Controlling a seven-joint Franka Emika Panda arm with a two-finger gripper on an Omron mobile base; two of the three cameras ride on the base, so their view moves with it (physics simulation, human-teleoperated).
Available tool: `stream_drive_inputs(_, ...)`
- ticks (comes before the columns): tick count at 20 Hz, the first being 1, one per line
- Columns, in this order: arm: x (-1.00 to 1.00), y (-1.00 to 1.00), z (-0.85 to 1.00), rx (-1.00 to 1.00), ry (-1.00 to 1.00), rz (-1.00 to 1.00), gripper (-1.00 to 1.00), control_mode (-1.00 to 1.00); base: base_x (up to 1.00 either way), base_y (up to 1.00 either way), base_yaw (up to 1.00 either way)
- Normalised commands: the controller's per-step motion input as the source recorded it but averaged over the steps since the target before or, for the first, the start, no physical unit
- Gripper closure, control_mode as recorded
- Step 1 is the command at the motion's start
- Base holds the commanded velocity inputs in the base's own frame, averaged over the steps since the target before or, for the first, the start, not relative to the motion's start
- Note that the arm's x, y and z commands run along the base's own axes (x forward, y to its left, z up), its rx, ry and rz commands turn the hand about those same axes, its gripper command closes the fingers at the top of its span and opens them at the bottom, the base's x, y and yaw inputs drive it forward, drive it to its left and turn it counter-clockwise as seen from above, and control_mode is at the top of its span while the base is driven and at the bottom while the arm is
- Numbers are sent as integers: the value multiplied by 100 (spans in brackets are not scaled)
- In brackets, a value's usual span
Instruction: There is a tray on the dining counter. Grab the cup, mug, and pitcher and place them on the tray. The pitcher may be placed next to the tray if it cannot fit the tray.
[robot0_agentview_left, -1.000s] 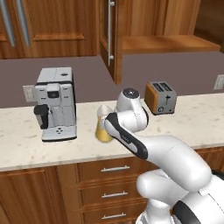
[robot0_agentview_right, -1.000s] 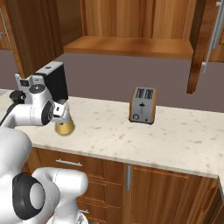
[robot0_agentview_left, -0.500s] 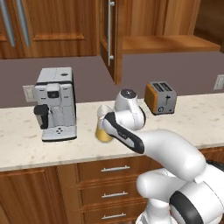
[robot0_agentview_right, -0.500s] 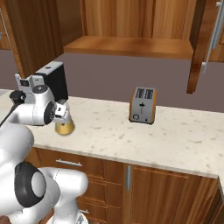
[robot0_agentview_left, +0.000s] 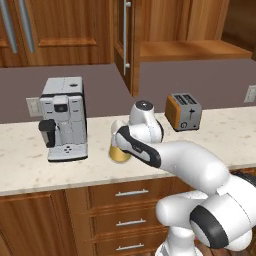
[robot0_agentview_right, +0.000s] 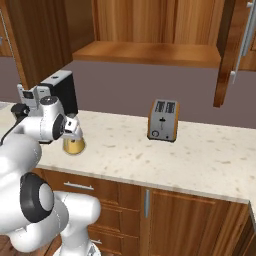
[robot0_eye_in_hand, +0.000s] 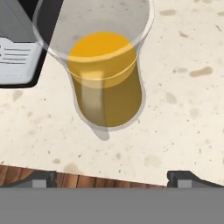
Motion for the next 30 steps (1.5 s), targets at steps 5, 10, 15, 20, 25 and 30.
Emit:
stream_drive_inputs(5, 11, 0, -1, 0, 0, 0, -100, -100, 0, 0, 0)
stream_drive_inputs(10, 10, 0, -2, 0, 0, 0, -100, -100, 0, 0, 0)
stream_drive_inputs(15, 12, 1, -5, 0, 0, 0, -100, -100, 0, 0, 0)
stream_drive_inputs(20, 10, 2, -3, 0, 2, 0, -100, -100, 0, 0, 0)
stream_drive_inputs(25, 11, 1, -5, 0, 2, 0, -100, -100, 0, 0, 0)
stream_drive_inputs(30, 12, 0, -1, 0, 0, 0, -100, -100, 0, 0, 0)
